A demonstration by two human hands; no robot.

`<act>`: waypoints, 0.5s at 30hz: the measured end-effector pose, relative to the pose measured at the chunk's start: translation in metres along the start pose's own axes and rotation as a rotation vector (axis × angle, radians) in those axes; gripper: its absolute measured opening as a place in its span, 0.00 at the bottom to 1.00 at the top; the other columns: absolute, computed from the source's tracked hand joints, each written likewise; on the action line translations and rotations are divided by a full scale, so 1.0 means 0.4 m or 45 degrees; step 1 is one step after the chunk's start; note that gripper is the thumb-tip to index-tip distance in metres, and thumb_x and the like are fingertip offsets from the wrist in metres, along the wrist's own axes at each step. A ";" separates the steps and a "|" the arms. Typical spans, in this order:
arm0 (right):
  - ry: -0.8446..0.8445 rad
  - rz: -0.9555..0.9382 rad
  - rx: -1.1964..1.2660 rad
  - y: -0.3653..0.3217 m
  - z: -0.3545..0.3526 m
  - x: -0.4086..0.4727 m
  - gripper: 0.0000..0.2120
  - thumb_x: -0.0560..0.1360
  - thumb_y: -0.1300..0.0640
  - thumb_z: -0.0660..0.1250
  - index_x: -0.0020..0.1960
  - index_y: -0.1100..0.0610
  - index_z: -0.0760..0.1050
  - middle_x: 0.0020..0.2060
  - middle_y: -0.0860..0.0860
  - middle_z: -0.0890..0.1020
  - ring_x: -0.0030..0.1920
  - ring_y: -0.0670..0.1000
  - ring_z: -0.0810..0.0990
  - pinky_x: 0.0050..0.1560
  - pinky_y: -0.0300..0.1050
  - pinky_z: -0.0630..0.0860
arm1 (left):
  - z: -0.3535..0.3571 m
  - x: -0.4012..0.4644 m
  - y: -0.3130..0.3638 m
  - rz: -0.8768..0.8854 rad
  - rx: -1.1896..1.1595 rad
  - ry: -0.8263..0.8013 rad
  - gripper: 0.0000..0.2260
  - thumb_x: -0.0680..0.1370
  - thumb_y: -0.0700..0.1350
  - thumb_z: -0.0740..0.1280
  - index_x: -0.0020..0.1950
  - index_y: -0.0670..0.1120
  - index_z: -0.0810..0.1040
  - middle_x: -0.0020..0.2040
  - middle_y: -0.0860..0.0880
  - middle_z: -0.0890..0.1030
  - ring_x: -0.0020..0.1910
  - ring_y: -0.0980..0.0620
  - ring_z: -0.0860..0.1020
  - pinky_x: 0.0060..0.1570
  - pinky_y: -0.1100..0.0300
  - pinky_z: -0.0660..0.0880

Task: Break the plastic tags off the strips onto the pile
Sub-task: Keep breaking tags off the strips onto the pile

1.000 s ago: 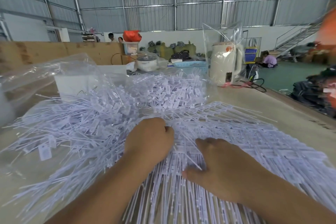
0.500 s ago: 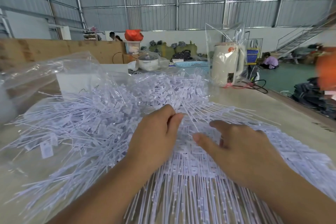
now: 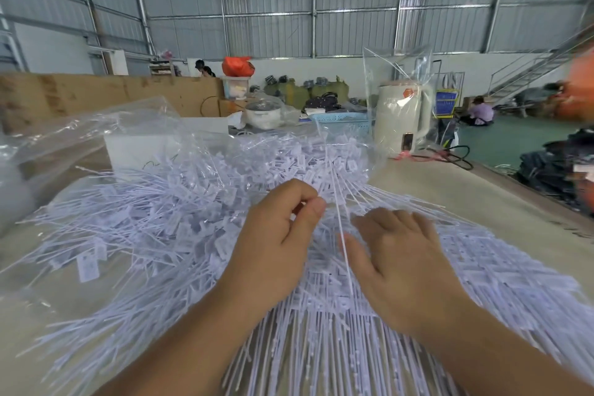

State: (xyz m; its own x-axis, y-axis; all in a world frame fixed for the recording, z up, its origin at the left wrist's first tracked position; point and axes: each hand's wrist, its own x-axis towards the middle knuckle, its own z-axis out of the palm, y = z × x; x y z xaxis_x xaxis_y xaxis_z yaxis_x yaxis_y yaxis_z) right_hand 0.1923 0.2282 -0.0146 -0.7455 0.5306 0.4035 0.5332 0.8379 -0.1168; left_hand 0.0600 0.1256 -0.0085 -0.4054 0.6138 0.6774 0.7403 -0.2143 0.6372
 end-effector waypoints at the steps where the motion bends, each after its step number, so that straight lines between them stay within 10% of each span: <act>1: -0.009 -0.018 0.067 -0.001 0.007 0.002 0.39 0.73 0.35 0.31 0.66 0.48 0.71 0.60 0.45 0.75 0.64 0.50 0.68 0.72 0.55 0.55 | 0.002 -0.003 0.003 0.004 -0.027 -0.027 0.08 0.81 0.49 0.62 0.46 0.49 0.77 0.42 0.51 0.80 0.41 0.54 0.77 0.44 0.61 0.74; 6: 0.023 0.036 0.137 0.015 0.033 0.019 0.08 0.80 0.48 0.53 0.46 0.49 0.68 0.43 0.44 0.73 0.49 0.49 0.70 0.62 0.50 0.64 | 0.007 -0.011 -0.002 -0.021 -0.015 -0.134 0.10 0.80 0.53 0.60 0.46 0.47 0.75 0.45 0.47 0.80 0.42 0.51 0.76 0.44 0.58 0.72; 15: 0.555 0.029 0.570 0.037 0.019 0.017 0.11 0.77 0.61 0.64 0.36 0.53 0.73 0.31 0.44 0.75 0.36 0.50 0.74 0.43 0.51 0.71 | -0.016 0.010 -0.097 -0.149 0.417 -0.032 0.13 0.79 0.46 0.66 0.36 0.45 0.71 0.37 0.51 0.73 0.36 0.54 0.72 0.35 0.68 0.67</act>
State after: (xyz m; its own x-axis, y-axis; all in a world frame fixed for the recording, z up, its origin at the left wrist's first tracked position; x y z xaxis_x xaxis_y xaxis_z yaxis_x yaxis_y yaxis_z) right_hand 0.1921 0.2452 -0.0203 -0.4535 0.5272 0.7186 0.2576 0.8494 -0.4607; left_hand 0.0261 0.1314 -0.0281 -0.4877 0.6390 0.5948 0.8239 0.1116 0.5556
